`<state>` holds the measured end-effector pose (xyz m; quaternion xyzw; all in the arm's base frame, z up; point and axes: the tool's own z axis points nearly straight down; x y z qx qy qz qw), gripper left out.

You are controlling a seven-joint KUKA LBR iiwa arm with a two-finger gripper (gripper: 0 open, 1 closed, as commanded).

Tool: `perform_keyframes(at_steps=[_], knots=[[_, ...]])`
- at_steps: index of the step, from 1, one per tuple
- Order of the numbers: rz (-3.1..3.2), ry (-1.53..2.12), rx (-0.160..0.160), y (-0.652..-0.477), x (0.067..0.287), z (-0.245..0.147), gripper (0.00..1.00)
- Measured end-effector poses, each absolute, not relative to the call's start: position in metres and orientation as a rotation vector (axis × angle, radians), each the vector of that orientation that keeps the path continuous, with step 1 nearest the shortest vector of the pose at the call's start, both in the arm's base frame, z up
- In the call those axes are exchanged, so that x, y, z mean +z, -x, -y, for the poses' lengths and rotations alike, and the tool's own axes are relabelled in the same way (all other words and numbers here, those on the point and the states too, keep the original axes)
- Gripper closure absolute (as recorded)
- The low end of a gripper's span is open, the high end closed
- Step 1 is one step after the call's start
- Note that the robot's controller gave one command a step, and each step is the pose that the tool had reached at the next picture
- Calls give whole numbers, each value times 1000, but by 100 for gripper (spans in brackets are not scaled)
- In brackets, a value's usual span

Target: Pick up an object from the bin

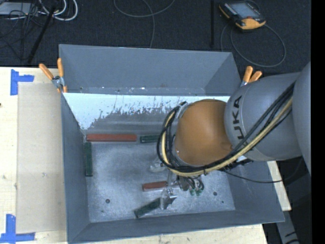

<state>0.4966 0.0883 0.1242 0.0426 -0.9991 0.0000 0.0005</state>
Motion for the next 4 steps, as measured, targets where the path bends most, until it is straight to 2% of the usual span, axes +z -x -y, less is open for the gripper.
perform_keyframes(at_steps=[1, 2, 4], knots=[[3136, 137, 1, -492, 93, -80, 0], [3153, 11, 1, -487, 75, -85, 100], [3147, 12, 2, -486, 80, -84, 100]])
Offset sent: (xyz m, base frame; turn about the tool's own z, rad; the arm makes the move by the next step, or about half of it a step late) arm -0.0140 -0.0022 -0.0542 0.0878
